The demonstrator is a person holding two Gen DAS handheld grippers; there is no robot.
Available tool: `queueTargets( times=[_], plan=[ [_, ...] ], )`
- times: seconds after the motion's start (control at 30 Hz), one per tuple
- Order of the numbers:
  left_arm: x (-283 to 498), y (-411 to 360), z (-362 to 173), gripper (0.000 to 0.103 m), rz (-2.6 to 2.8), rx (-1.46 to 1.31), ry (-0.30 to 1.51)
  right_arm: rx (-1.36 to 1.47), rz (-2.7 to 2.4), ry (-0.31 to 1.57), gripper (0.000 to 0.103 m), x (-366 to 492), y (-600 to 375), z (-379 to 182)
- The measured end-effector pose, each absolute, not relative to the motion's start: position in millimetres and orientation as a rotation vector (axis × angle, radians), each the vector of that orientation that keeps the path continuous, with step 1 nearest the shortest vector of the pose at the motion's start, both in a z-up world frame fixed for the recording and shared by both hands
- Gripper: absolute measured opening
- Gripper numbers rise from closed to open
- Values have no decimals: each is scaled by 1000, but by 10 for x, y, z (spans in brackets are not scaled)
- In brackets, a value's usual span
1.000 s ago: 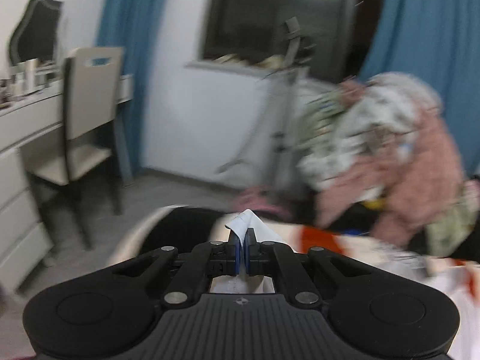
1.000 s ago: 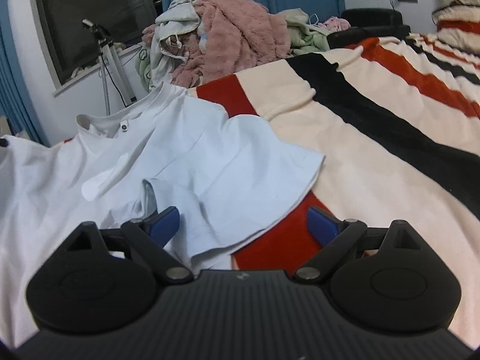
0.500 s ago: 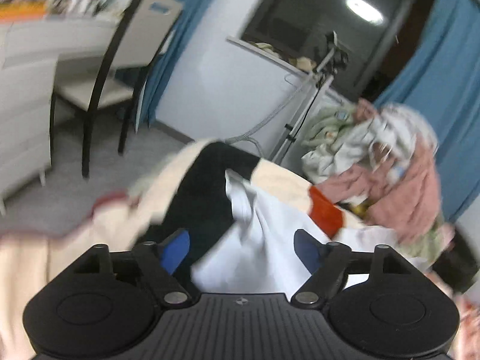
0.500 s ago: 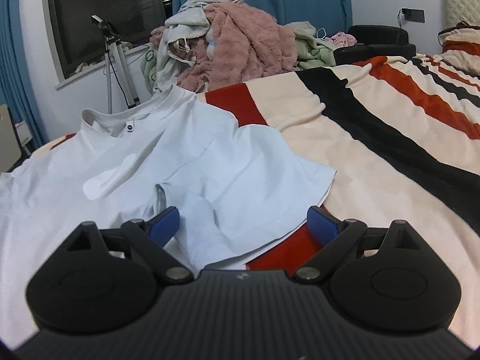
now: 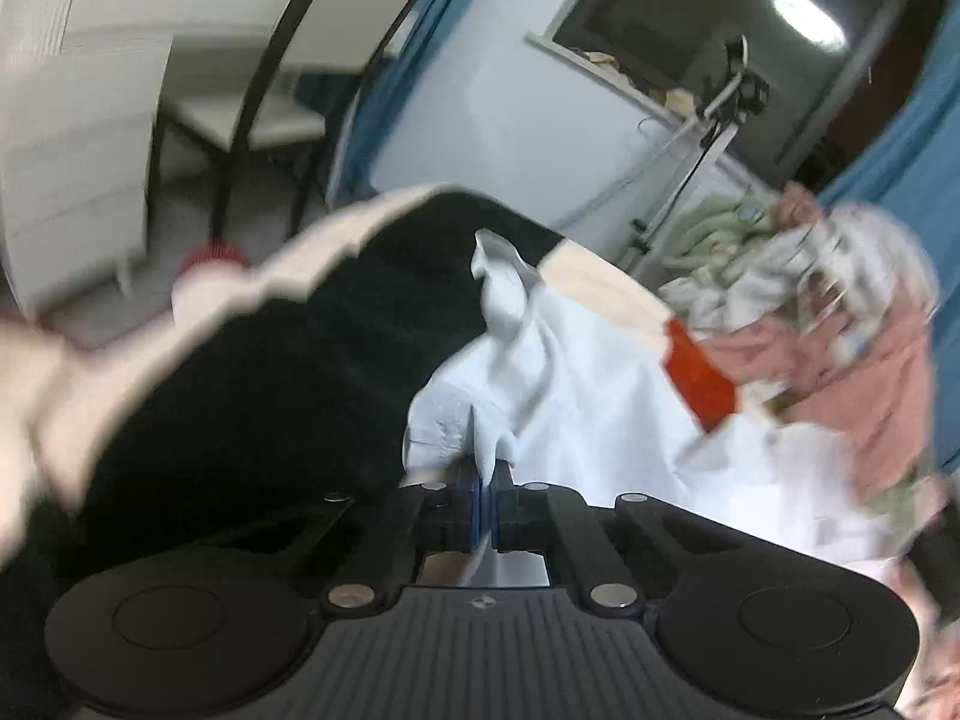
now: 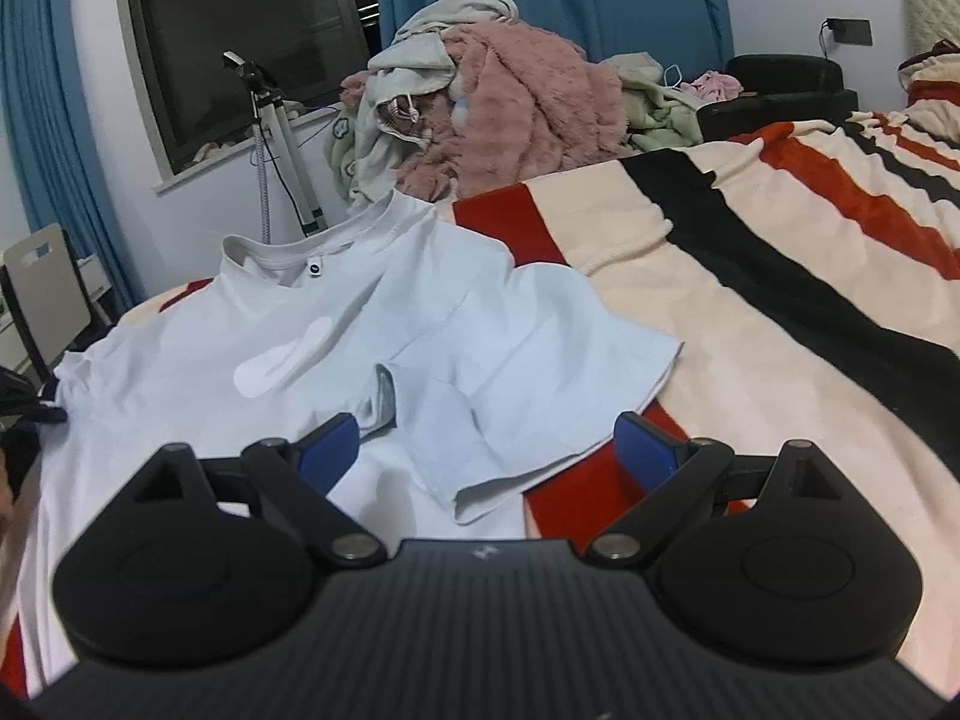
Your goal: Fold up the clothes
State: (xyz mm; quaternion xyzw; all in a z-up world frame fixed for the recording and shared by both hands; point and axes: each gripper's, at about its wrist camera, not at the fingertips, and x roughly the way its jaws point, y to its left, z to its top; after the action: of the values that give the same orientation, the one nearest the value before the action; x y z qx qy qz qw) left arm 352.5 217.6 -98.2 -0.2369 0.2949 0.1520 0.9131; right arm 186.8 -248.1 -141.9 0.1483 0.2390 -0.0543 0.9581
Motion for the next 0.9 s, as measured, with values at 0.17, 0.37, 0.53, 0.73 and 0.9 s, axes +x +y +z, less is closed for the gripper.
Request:
queueTargets(
  times=[0.17, 0.37, 0.53, 0.73, 0.9],
  plan=[
    [3736, 2123, -925, 4, 375, -316, 657, 313, -113, 490, 93, 1985, -2516, -1499],
    [3491, 1986, -870, 41, 340, -261, 663, 316, -131, 496, 93, 2061, -2545, -1551],
    [2940, 1824, -732, 73, 295, -239, 711, 299, -133, 471, 93, 1951, -2538, -1461],
    [1874, 1463, -654, 74, 227, -244, 805, 248, -91, 451, 93, 1609, -2483, -1264],
    [1064, 1180, -610, 74, 135, -287, 880, 172, -36, 450, 93, 1198, -2358, -1025]
  ],
)
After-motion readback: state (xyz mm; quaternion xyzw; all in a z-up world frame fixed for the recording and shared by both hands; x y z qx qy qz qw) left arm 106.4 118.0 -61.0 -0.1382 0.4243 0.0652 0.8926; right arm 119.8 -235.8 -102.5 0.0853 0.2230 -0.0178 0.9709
